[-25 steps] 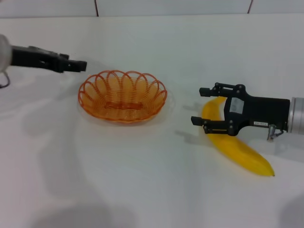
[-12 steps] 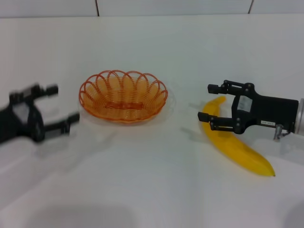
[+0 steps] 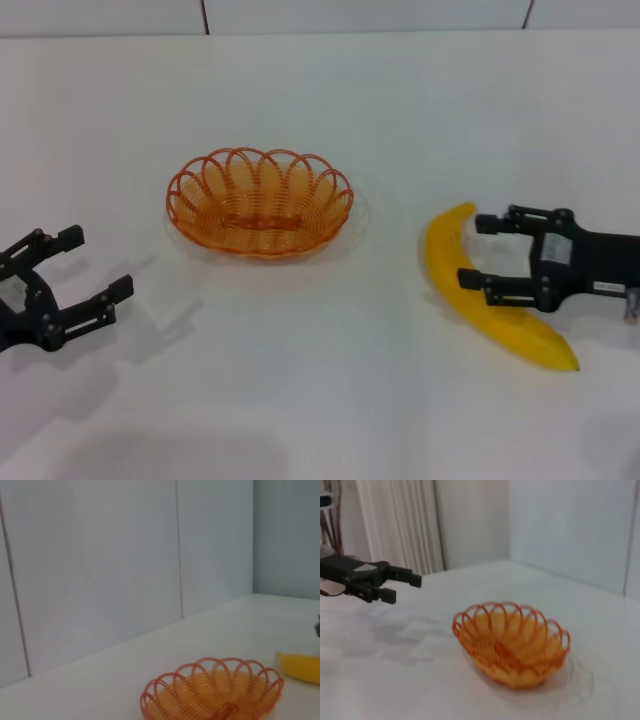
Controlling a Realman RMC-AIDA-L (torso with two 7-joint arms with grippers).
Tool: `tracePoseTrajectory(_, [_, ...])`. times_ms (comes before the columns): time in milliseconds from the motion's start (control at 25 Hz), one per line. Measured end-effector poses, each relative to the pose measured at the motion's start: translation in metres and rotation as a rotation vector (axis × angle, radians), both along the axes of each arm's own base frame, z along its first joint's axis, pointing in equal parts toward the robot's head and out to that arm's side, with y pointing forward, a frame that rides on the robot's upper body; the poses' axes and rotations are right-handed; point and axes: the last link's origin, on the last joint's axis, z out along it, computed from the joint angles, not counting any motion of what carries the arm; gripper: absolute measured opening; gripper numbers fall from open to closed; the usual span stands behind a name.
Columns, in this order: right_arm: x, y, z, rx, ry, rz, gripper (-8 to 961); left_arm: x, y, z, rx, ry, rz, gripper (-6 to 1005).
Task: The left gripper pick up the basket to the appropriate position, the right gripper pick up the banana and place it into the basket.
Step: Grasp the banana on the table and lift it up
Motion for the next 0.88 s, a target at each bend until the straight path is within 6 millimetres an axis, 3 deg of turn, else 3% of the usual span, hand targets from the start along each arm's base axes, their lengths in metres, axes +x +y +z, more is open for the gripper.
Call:
tracePoseTrajectory(360, [0.009, 0.002, 0.002, -0.123, -0.040, -0.209, 786, -0.006, 0.002, -0.005, 0.032, -0.007, 0.019, 879])
tracePoseTrajectory(880, [0.009, -0.001, -0.004, -0.163, -0.045, -0.232, 785, -0.007, 0.003, -0.001, 0.058, -0.017, 0.024, 878])
